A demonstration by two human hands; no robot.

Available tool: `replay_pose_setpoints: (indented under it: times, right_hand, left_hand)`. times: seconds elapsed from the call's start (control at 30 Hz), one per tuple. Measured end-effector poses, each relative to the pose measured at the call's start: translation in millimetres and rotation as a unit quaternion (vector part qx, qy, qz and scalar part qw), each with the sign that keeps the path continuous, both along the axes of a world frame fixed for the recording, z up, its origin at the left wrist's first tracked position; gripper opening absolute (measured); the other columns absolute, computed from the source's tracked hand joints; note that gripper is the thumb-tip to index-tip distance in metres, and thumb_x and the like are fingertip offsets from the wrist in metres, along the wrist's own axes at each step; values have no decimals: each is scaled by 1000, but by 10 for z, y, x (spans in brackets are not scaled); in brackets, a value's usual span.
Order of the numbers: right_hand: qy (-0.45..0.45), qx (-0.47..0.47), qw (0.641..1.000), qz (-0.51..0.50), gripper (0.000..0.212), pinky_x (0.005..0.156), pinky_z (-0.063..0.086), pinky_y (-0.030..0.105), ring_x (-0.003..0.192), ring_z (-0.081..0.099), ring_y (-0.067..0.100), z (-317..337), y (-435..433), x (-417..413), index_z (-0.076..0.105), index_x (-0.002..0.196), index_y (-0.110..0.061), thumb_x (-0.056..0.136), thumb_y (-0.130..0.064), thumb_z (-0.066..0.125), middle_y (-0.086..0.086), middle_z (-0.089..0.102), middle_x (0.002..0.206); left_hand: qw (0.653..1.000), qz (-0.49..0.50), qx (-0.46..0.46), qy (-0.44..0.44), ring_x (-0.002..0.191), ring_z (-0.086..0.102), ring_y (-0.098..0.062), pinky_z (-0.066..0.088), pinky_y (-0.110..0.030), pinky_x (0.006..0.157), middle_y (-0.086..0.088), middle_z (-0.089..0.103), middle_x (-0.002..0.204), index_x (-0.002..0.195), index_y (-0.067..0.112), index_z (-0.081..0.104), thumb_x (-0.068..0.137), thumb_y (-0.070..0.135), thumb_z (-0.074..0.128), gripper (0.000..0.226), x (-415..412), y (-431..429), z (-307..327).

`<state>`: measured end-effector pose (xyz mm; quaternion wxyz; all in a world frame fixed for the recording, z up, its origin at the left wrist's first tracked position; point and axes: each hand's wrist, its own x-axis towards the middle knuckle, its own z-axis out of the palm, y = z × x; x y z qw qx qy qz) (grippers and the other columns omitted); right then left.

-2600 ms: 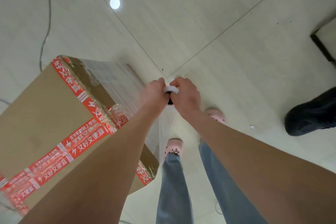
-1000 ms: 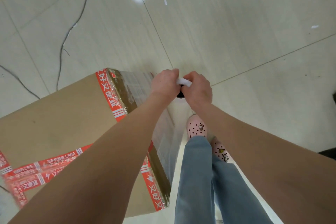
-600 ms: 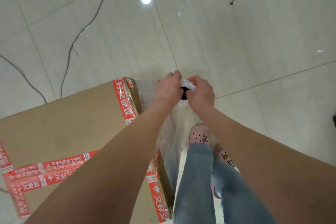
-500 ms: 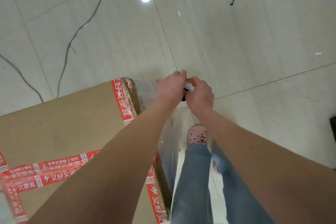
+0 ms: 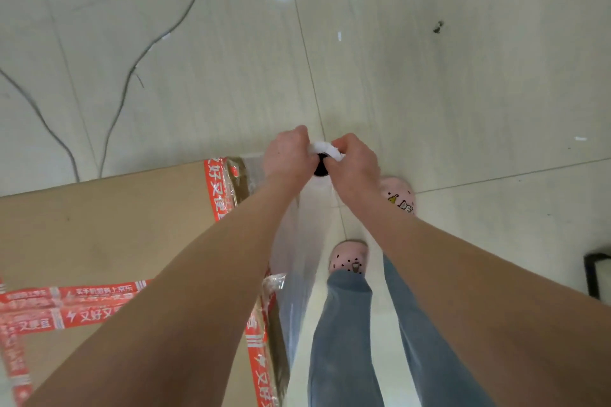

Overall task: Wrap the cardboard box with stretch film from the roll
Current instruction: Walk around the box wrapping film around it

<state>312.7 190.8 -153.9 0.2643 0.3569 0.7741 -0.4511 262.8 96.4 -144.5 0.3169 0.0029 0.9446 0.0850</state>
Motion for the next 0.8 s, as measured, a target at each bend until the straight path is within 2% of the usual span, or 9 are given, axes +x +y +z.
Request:
replay_pose_setpoints:
  times: [0.1,0.17,0.27,0.37,0.43,0.53,0.63,0.7,0.8]
  right_hand:
    - [-16,-28,999,-6,35,80,53,38,93,62,24,-11,-19,-121,52,118,-22,85,-18,60,3,61,111]
    - [-9,-26,1000,-12,33,80,53,38,91,62,25,-25,-21,-191,53,117,-23,85,-16,60,4,61,110]
    - [-17,-24,1000,-3,31,77,54,36,88,63,25,-25,-23,-250,55,114,-24,85,-15,60,5,61,108]
    - [-19,-32,999,17,28,73,54,35,84,64,23,-14,-48,-236,59,112,-24,86,-14,61,4,64,104]
    - [-15,-29,999,31,21,68,52,34,81,63,22,-8,-60,-233,61,107,-23,87,-17,58,3,65,100]
    - [-5,-5,998,70,21,65,43,30,81,59,20,-8,-40,-268,63,106,-25,87,-18,56,2,64,101]
    - [14,13,993,113,24,72,47,31,87,61,19,-6,-20,-390,63,108,-26,86,-17,57,-1,65,105]
    - [23,7,994,109,26,80,50,32,92,62,18,1,-18,-513,63,108,-24,85,-16,57,-4,65,107]
    - [15,-11,996,90,24,81,50,34,92,61,18,-1,-34,-699,60,107,-22,84,-24,60,-6,64,103]
  left_hand:
    - [991,130,17,3,85,57,-31,38,-31,63,-10,59,87,93,6,55,78,21,61,22,-42,-67,15]
    - [990,142,0,-12,84,56,-30,39,-31,63,-9,59,91,97,7,53,80,26,62,27,-72,-67,15]
    - [998,57,-26,-28,83,54,-27,40,-34,64,-8,55,99,109,9,49,84,25,62,32,-135,-39,23]
    - [996,-85,-14,-23,92,59,-28,42,-34,64,-6,51,113,118,12,50,84,16,62,36,-213,11,-13]
    - [987,-154,-28,-26,92,60,-28,40,-32,63,-6,54,108,112,12,56,85,14,59,28,-261,40,-34]
    - [981,-186,-42,-23,90,60,-29,37,-32,62,-7,56,100,102,10,57,86,14,53,17,-292,36,-54]
    - [990,-132,-36,-23,88,59,-30,38,-33,64,-9,57,97,99,9,57,85,13,53,16,-366,0,-56]
    - [996,-79,-37,-20,89,59,-30,39,-32,64,-10,59,97,99,9,58,83,12,53,17,-456,-31,-58]
    - [999,6,-31,-11,91,59,-32,40,-32,64,-11,62,98,101,10,59,82,11,53,19,-580,-122,-78]
